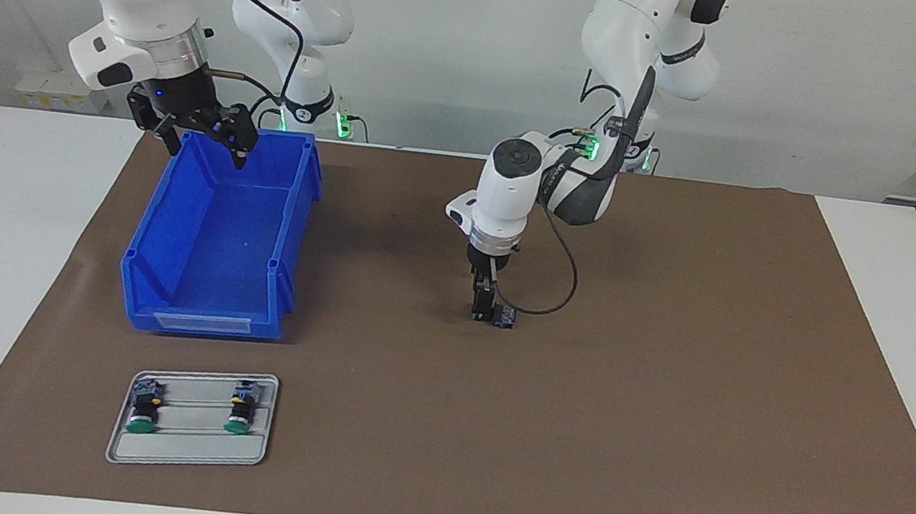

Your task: Place and press button with both arms

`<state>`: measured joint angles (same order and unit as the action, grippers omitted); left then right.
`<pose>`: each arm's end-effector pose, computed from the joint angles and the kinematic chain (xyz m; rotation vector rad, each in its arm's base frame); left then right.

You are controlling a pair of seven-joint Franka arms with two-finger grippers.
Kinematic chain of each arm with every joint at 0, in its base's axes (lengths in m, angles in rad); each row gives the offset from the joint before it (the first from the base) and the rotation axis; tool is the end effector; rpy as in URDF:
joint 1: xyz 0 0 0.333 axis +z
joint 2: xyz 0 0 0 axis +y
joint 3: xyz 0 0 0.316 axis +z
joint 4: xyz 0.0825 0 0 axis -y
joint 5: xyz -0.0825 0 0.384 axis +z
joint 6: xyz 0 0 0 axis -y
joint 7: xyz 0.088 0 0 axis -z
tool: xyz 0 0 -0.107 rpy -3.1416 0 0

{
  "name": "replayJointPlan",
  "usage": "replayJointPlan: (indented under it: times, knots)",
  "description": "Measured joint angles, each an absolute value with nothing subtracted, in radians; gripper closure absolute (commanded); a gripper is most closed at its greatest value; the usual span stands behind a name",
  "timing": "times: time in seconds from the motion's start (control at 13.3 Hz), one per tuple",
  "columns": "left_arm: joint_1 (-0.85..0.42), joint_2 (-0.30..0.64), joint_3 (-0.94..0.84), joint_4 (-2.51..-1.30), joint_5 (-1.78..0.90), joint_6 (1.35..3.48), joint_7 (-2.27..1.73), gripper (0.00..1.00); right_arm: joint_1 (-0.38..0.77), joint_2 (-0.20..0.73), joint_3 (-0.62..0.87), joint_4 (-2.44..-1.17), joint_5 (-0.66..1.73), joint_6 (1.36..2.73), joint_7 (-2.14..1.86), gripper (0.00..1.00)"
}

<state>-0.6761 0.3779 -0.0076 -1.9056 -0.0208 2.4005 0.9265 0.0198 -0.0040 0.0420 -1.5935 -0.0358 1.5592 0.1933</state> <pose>0.4944 -0.4027 0.3116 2.1882 -2.2418 0.1855 0.5506 0.0302 0.6151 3.0951 -0.2036 -0.0395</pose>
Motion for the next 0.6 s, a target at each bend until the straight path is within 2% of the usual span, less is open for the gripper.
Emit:
replayJointPlan:
  times: [0.6]
  knots:
    - [-0.675, 0.391, 0.008, -1.904, -0.021, 2.440, 0.926, 0.01, 0.020, -0.004, 0.042, -1.594, -0.036, 1.559, 0.193, 0.00]
